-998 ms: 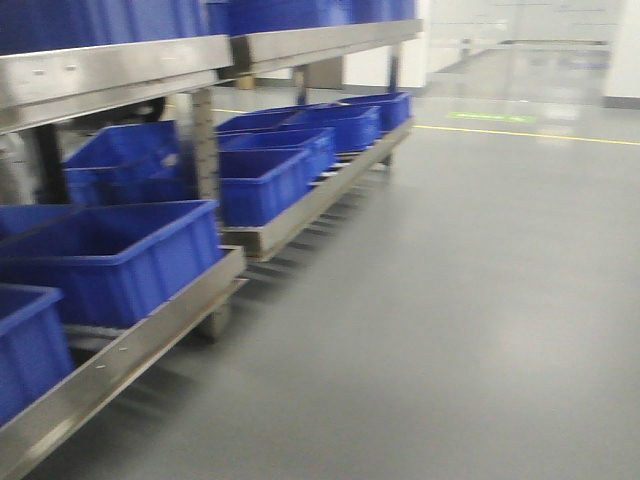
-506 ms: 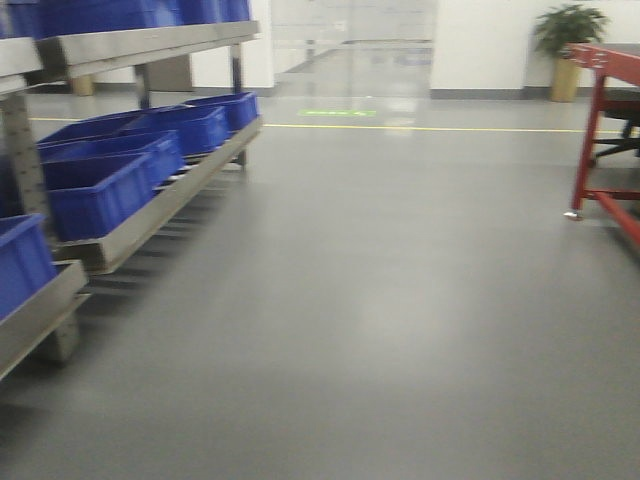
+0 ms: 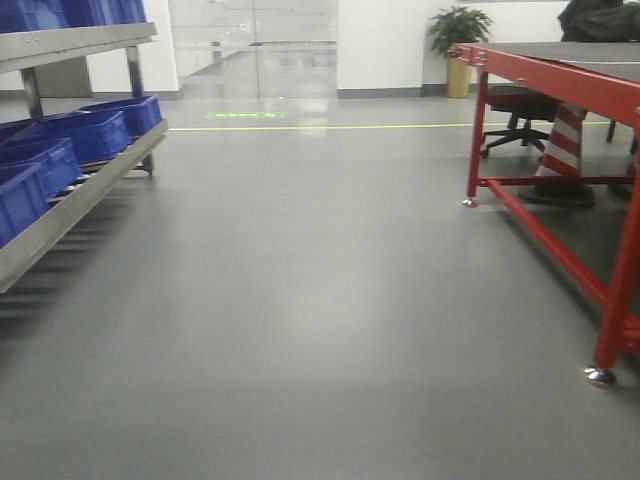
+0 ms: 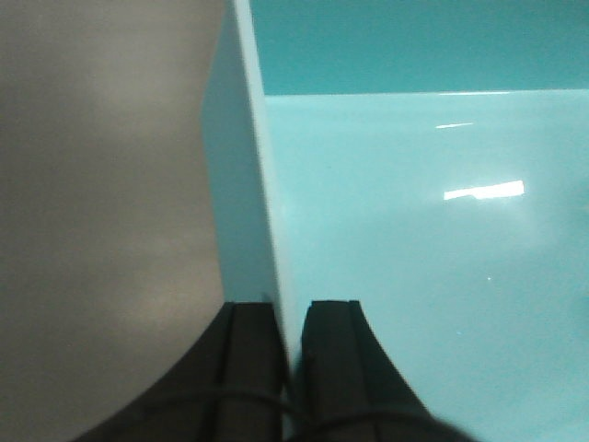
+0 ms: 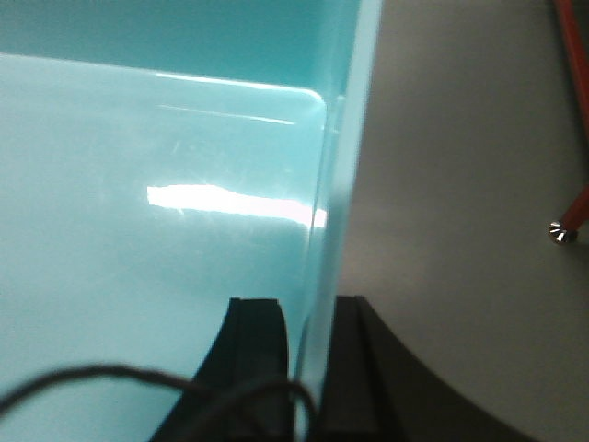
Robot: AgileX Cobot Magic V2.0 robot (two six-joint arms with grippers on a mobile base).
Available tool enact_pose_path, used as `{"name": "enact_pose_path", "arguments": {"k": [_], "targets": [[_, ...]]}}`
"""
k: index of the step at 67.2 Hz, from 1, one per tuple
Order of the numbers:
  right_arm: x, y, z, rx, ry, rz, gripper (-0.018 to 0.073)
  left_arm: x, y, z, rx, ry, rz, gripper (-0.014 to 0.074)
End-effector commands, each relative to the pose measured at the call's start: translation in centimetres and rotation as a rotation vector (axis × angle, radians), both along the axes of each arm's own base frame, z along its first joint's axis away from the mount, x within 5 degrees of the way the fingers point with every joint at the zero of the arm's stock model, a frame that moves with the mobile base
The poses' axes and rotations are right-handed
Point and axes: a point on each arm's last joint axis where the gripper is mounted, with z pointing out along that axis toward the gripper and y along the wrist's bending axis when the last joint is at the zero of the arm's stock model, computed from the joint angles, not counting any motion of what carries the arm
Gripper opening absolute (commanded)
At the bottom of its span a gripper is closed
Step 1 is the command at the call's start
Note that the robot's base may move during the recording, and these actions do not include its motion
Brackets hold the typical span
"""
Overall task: Move two blue bins to right shelf middle
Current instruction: 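Drive the base along the aisle carrying the teal bin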
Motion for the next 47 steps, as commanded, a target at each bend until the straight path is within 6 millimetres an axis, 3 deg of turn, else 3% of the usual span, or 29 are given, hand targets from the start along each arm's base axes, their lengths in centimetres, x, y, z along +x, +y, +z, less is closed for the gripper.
{"name": "enact_pose_path", "arguments": {"k": [1, 47], "targets": [[-0.03, 0.26, 0.75, 0.028, -0.059, 0.025, -0.0153, -0.54, -0.57, 0.99, -0.08, -0.044, -0.054, -0.0111], [-0.03, 0.26, 0.75, 0.028, -0.059, 0.025, -0.0153, -0.54, -0.57, 0.99, -0.08, -0.044, -0.054, -0.0111]]}}
